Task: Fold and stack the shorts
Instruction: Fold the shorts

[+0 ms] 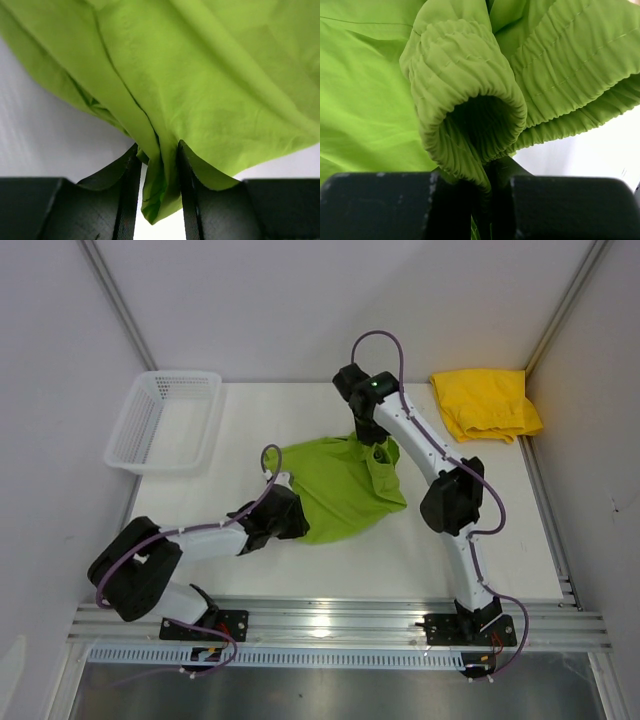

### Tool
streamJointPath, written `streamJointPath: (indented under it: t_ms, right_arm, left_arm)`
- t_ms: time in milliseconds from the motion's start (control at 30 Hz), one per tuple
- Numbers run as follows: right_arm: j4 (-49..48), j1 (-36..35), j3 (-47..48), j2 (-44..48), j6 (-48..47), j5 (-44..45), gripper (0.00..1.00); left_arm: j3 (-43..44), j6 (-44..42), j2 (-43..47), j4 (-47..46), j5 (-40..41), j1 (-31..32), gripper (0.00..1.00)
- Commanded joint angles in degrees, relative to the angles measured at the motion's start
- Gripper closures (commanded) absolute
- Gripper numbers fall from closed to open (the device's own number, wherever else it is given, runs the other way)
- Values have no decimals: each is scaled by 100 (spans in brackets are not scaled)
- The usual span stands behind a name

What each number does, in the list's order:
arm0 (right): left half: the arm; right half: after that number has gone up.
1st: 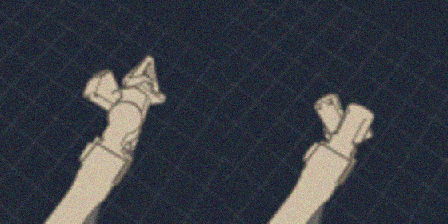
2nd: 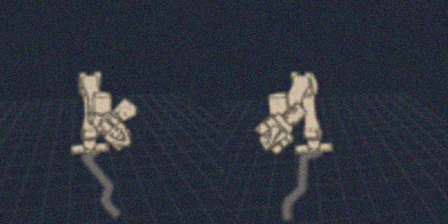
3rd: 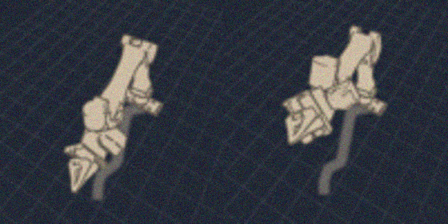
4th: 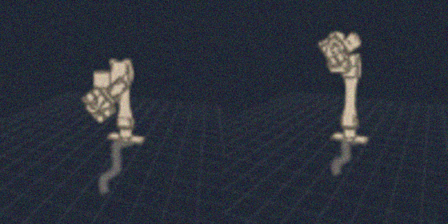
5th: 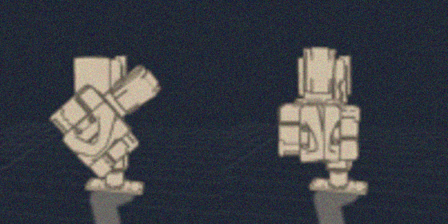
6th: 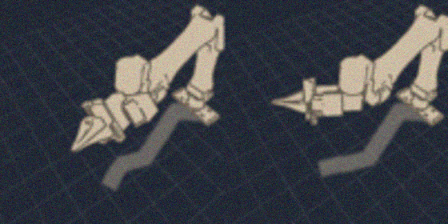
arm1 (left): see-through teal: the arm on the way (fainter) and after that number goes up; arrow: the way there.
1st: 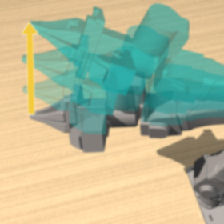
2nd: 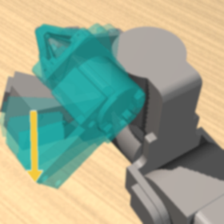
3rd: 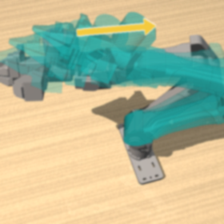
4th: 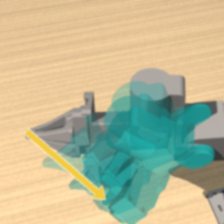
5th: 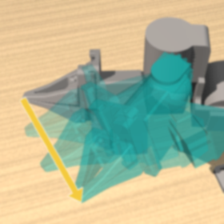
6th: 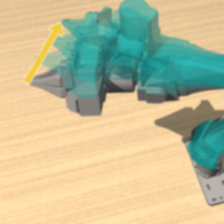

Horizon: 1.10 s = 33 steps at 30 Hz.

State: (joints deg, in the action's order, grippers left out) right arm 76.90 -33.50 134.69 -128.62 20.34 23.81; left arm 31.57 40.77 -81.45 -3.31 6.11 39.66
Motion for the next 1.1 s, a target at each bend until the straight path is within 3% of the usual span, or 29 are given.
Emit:
streamJointPath:
  t_ms: [0, 500, 1067]
  right_arm:
    - [1011, -271, 277, 30, 172, 115, 100]
    - [1011, -1738, 38, 241, 427, 335, 100]
    - [721, -2477, 163, -506, 533, -359, 99]
  left_arm:
    - [-99, 141, 340, -161, 189, 182, 63]
    - [-292, 53, 455, -249, 207, 191, 65]
    - [-977, 238, 367, -934, 207, 191, 67]
